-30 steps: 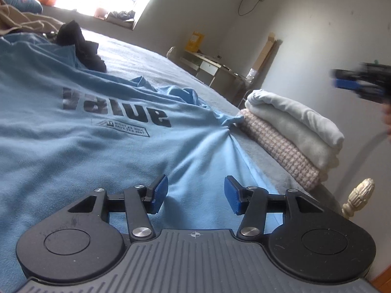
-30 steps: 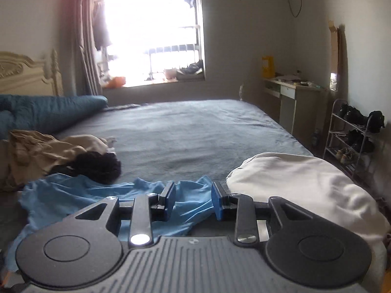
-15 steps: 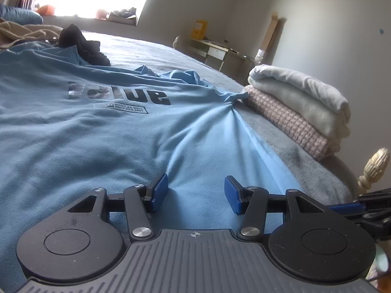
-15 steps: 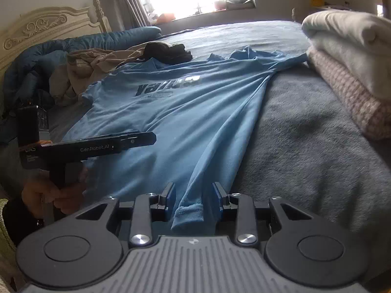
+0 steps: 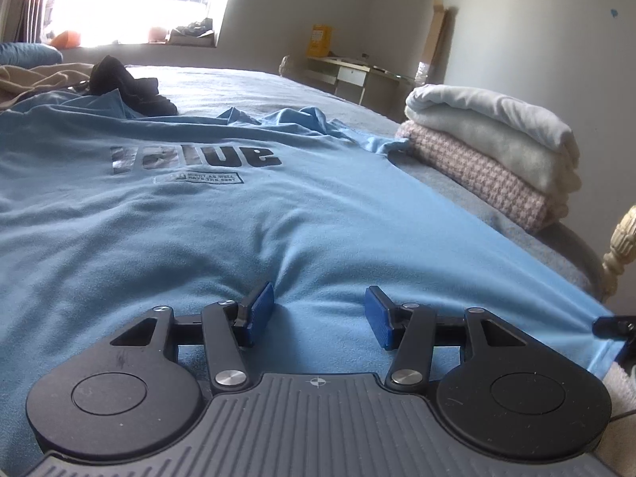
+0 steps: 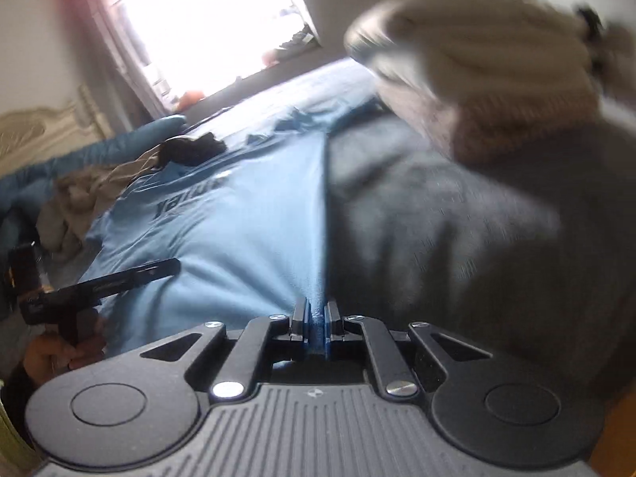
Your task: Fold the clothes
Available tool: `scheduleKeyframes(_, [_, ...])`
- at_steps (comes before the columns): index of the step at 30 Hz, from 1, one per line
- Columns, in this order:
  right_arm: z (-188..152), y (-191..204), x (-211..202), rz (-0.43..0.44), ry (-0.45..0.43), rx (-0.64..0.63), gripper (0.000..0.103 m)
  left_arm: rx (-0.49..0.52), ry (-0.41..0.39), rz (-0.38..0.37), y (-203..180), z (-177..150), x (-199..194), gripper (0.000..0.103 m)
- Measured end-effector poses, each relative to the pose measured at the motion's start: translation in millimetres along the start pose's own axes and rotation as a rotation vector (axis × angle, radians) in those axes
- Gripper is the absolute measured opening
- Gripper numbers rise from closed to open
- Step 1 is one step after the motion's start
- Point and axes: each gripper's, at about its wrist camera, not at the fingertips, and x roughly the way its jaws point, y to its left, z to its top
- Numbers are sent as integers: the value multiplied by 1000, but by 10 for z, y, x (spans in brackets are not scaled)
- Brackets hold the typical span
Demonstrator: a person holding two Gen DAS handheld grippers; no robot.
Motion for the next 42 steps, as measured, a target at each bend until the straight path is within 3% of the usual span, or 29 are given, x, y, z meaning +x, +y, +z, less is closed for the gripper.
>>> scheduleKeyframes(5, [-137,-247,196,-32,13,94,12,41,11,16,-41,20,3,51])
scheduleKeyframes(9, [-30,-340,-33,-188,-80,51,13,45,18,28,-41,22,-191,51])
scheduleKeyframes(12, [72,-323,-173,-160,-129,20,13,38,18,32,-23,-5,-431,51])
scheduleKeyframes(14, [125,-134,-139,-75,-145,-36,13,25,39,48,-7,-78,-583,52])
scheduleKeyframes(19, [161,472,318,102,-168,-231,13,-28,86,161,102,-436,-962,52])
scheduleKeyframes(23, [-80,647,717,38,-70,-352,13,-94,121,239,229,-665,-1253,52])
scheduleKeyframes(25, [-349,626,612,33,-128,-381,13,-108,129,263,292,-742,-1373,52])
scheduleKeyframes(27, [-576,637,433,20,-102,-443,13,-133,133,283,361,-802,-1494,52])
scheduleKeyframes(29, [-664,657,304,15,-17,-457,14,-199,127,291,455,-819,-1648,52])
scheduleKeyframes(30, [-682,669,246,15,35,-459,14,-228,101,278,504,-807,-1748,52])
scheduleKeyframes(32, [-604,730,120,28,30,-450,14,-285,48,251,602,-781,-1944,52])
scheduleKeyframes(36, [-213,1138,113,86,-93,-484,14,-304,-49,241,811,-574,-2000,52])
scheduleKeyframes(42, [293,1792,812,217,-53,-467,15,-416,-186,268,1406,-289,-1824,52])
